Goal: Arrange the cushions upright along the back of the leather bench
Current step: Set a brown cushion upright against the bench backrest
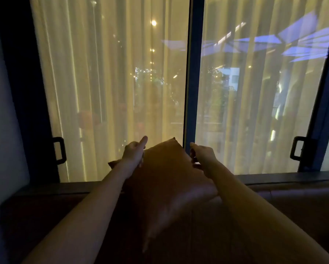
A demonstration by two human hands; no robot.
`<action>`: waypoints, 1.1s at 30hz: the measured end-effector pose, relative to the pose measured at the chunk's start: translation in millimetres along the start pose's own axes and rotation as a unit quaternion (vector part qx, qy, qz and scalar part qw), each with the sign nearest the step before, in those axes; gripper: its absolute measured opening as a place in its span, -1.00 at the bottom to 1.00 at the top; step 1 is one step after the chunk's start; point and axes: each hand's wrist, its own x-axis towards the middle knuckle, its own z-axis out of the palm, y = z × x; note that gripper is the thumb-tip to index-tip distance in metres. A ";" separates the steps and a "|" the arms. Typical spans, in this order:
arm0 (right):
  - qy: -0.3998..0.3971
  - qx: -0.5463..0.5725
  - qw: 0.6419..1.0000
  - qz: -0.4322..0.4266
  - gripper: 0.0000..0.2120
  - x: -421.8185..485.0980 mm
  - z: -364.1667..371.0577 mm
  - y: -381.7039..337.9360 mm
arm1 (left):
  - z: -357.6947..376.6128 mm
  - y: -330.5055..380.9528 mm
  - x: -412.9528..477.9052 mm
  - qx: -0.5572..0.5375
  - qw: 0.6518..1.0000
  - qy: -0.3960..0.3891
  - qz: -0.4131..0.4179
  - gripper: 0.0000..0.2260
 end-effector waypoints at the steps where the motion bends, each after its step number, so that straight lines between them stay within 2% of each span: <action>1: 0.007 -0.013 1.000 -0.001 -0.73 1.8 0.6 6.6 | 2.8 -4.4 -1.2 0.016 1.000 0.009 -0.002 -0.64; 3: 0.029 -0.040 0.999 0.011 -0.77 10.9 0.0 24.9 | 6.2 -22.4 4.6 0.036 0.998 0.031 -0.031 -0.58; 5: 0.036 -0.036 0.998 0.037 -0.67 18.2 0.9 48.6 | 8.9 -46.9 8.6 0.021 0.997 0.031 -0.067 -0.47; 8: 0.058 -0.020 0.995 0.083 -0.34 19.5 6.0 75.7 | 9.1 -81.2 14.3 0.004 0.992 0.039 -0.121 -0.23; 11: 0.091 -0.030 0.987 0.132 0.11 29.4 10.6 99.9 | 11.3 -110.3 20.0 -0.004 0.985 0.031 -0.169 -0.01; 14: 0.118 -0.024 0.971 0.208 0.08 37.4 15.8 116.7 | 17.9 -133.0 26.0 -0.012 0.978 0.035 -0.206 0.16; 19: 0.174 -0.009 0.952 0.254 0.26 53.4 26.3 143.1 | 29.3 -162.1 34.3 0.001 0.969 0.054 -0.239 0.22; 23: 0.186 0.098 0.935 0.287 0.62 62.2 35.5 157.7 | 30.8 -178.8 41.9 -0.046 0.962 0.060 -0.262 0.23; 26: 0.187 0.137 0.931 0.282 0.58 67.7 37.3 165.5 | 30.6 -185.6 46.0 -0.072 0.957 0.062 -0.275 0.25; 30: 0.191 0.182 0.929 0.261 0.66 75.1 37.2 177.5 | 35.2 -187.2 46.6 -0.098 0.957 0.090 -0.259 0.24; 33: 0.203 0.206 0.927 0.241 0.46 70.0 31.8 176.9 | 40.4 -182.9 42.5 -0.107 0.959 0.119 -0.236 0.21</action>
